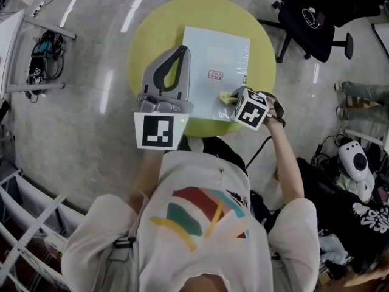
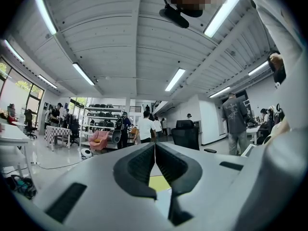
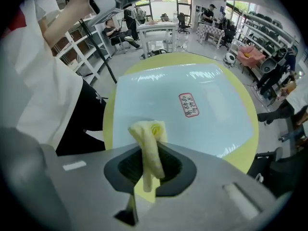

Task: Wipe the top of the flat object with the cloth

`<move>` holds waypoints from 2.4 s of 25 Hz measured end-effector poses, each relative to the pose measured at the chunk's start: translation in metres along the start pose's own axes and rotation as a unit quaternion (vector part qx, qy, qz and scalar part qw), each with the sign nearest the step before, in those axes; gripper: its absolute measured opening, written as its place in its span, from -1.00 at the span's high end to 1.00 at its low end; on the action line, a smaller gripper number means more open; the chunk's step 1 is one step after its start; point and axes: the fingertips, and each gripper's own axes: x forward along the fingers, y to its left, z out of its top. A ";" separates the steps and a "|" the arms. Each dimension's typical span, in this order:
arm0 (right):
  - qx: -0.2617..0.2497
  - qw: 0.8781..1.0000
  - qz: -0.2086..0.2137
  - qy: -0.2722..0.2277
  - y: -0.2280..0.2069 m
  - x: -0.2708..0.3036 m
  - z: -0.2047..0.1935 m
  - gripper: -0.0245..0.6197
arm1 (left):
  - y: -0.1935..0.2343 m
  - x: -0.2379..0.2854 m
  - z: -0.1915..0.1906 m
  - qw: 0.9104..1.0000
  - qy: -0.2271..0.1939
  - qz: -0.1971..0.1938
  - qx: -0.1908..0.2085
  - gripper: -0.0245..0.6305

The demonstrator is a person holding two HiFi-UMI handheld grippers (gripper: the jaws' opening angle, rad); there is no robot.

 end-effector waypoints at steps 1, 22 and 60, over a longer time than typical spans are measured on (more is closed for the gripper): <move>0.001 1.000 0.003 -0.001 0.006 0.000 -0.001 0.84 | -0.001 0.000 0.000 1.000 -0.001 -0.001 -0.001 0.87; 0.002 0.999 0.037 -0.008 0.085 0.009 -0.014 0.84 | 0.000 0.002 0.005 1.000 -0.008 -0.009 0.003 0.87; -0.076 0.979 -0.190 -0.010 -0.216 -0.025 0.104 0.84 | 0.047 -0.024 -0.023 0.997 0.037 0.070 0.001 0.87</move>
